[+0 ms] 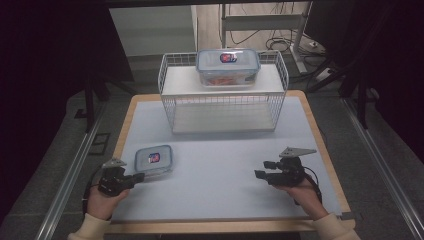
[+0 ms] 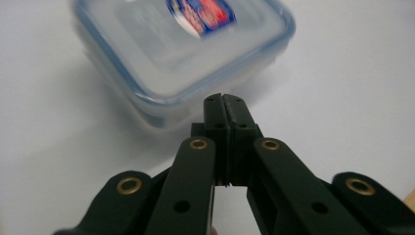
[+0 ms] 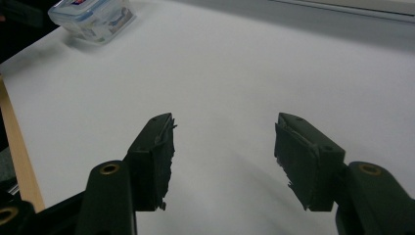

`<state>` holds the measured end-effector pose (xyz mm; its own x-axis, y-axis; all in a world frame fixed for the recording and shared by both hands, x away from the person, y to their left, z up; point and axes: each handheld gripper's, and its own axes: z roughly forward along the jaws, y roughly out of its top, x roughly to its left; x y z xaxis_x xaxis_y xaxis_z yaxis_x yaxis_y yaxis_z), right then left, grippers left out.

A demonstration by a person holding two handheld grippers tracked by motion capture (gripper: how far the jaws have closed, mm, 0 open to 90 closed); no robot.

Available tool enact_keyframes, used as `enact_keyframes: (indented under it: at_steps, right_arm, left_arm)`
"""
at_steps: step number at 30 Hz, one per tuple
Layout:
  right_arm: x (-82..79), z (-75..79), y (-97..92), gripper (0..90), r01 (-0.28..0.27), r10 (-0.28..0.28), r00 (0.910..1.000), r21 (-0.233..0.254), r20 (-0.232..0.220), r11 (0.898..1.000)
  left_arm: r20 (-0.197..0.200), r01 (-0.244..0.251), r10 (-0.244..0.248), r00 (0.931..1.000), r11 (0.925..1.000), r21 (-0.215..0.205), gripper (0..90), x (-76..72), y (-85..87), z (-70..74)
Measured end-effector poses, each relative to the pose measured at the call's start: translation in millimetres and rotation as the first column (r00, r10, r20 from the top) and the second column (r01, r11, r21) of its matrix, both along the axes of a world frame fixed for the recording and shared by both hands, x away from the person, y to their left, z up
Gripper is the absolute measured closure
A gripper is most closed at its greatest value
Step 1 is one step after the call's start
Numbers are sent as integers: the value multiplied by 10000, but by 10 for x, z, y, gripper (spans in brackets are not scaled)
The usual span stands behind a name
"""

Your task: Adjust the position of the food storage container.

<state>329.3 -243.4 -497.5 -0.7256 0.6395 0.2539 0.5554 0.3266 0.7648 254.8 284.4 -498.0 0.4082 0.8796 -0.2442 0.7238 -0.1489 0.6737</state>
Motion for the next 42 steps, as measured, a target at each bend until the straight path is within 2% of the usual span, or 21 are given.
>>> enact_keyframes:
  at_steps: [3,5,7,10,12,14,17,21,23,30,42]
  right_arm:
    - [-1,4,-4,394,22,-22,10000,34,-22,10000]
    - [-1,5,-3,394,15,-14,10000,41,-25,10000]
    - [2,2,0,395,5,-5,10000,37,-12,10000]
    - [2,3,2,395,30,-30,10000,37,-28,10000]
    - [6,0,0,394,47,-47,10000,34,-29,10000]
    - [9,-1,-4,395,76,-76,10000,30,-47,10000]
    - [19,-5,-13,393,80,-80,10000,27,-57,10000]
    - [16,-8,-12,393,109,-109,9999,-4,-84,9999]
    - [12,-5,-10,393,106,-106,9999,17,-83,9999]
    - [20,-6,-19,393,145,-145,9999,9,-76,9999]
    - [18,-8,-16,393,138,-138,9998,-8,-110,9999]
  left_arm:
    - [193,-598,597,9980,9982,29,895,57,169,88]
    - [235,-1176,1170,9929,9927,284,896,141,286,83]
    - [-71,-1414,1413,9899,9897,-228,897,254,421,30]
    - [-438,-1763,1758,9834,9843,-76,897,431,524,-99]
    - [-778,-1783,1766,9812,9839,-141,897,524,562,-198]
    - [-1009,-1623,1612,9817,9867,-21,897,572,544,-266]
    - [-1152,-1371,1346,9842,9905,-142,898,606,499,-304]
    - [-1118,-1139,1093,9877,9929,-357,898,639,433,-291]
    - [-1118,-1119,1087,9878,9935,-229,897,663,394,-290]
    - [-1154,-830,779,9903,9957,-403,898,737,258,-294]
    - [-1054,51,-112,9944,9983,-580,898,854,-190,-272]
